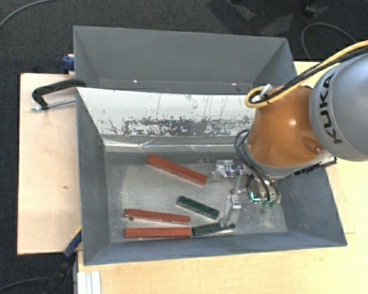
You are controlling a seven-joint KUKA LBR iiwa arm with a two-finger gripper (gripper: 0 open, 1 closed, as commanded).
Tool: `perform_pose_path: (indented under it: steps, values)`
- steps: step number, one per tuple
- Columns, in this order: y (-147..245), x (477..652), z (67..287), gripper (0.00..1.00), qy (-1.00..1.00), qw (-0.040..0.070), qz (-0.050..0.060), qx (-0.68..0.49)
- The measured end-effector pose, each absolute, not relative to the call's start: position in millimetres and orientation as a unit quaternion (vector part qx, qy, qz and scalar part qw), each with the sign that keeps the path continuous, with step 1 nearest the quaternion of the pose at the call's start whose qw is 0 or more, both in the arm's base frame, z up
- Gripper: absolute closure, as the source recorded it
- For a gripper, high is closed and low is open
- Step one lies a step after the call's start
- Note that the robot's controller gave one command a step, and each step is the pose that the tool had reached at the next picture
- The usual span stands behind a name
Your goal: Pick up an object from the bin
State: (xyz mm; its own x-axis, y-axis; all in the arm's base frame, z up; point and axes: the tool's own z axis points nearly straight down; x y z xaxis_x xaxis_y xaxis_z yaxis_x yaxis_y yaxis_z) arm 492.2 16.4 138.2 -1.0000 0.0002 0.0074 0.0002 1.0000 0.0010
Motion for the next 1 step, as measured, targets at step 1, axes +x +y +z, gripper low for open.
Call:
perform_pose_path:
  steps: [1]
  values:
    - [46.6, 489.4, 67.0, 0.00, -1.000, 0.004, -0.001, -0.005]
